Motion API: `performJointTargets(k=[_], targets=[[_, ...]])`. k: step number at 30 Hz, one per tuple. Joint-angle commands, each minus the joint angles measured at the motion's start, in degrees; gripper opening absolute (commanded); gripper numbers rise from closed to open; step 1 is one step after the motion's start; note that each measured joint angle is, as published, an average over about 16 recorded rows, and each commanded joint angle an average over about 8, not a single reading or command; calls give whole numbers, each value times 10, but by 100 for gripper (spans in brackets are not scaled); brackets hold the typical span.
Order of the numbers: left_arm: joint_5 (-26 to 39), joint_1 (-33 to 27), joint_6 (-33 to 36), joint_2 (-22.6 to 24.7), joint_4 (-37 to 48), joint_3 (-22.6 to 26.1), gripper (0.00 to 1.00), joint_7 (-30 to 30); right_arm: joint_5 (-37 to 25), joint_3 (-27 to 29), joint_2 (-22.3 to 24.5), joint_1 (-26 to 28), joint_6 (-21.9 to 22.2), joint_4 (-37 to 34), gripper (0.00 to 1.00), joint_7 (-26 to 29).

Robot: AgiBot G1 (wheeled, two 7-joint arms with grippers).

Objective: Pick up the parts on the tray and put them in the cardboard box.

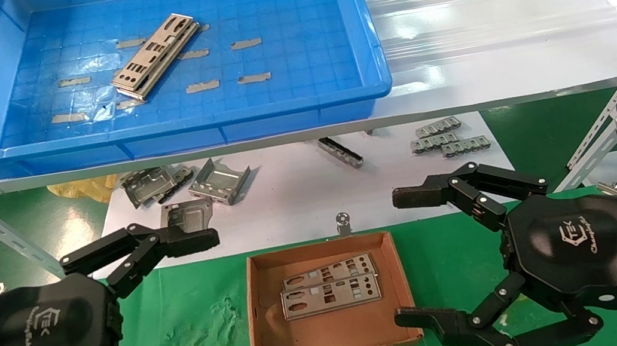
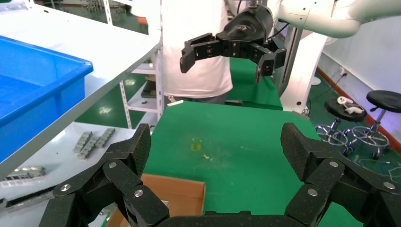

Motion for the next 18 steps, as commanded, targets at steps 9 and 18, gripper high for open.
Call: performJointTargets(k=[9,18], targets=[[0,0,0,0,0,0,100,0,0,0,0,0,0,0,100,0],[0,0,0,0,0,0,100,0,0,0,0,0,0,0,100,0]])
